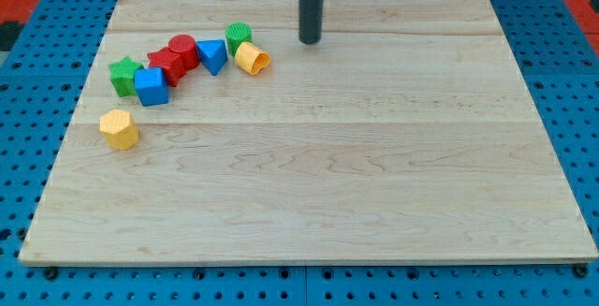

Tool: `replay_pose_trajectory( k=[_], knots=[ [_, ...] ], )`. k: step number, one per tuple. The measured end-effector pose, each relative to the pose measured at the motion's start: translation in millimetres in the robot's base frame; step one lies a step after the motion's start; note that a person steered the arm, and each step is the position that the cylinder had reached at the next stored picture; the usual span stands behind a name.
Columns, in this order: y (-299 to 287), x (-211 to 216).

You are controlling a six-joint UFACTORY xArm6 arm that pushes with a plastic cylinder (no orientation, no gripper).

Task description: Push the yellow heart below the green circle

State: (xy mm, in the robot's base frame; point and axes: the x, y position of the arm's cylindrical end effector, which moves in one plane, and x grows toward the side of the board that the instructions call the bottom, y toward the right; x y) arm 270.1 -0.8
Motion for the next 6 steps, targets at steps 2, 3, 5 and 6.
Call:
replay_pose_trajectory(
  k=[2, 3, 5, 6],
  knots=[
    [-103, 64],
    [-113, 76],
    [-149, 89],
    [-94, 74]
  ],
)
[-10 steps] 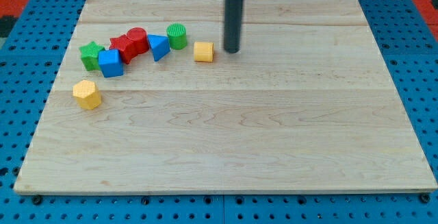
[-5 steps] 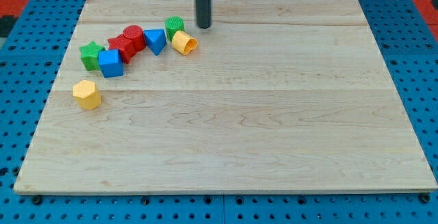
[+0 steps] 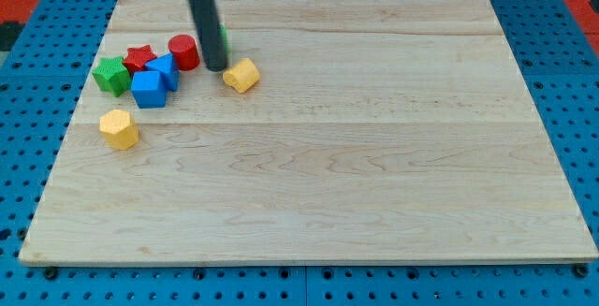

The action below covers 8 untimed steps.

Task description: Push the yellow heart below the green circle

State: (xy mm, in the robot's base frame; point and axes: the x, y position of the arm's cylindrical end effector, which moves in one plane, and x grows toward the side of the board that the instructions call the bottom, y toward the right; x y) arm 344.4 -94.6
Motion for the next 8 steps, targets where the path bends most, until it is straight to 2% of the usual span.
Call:
replay_pose_trajectory(
  k=[1, 2, 3, 4, 5, 6, 7, 8],
  knots=[
    [24, 36],
    [91, 10],
    [188, 4],
    [153, 47],
    [63, 61],
    [24, 52],
    [107, 83],
    [84, 127]
  ],
)
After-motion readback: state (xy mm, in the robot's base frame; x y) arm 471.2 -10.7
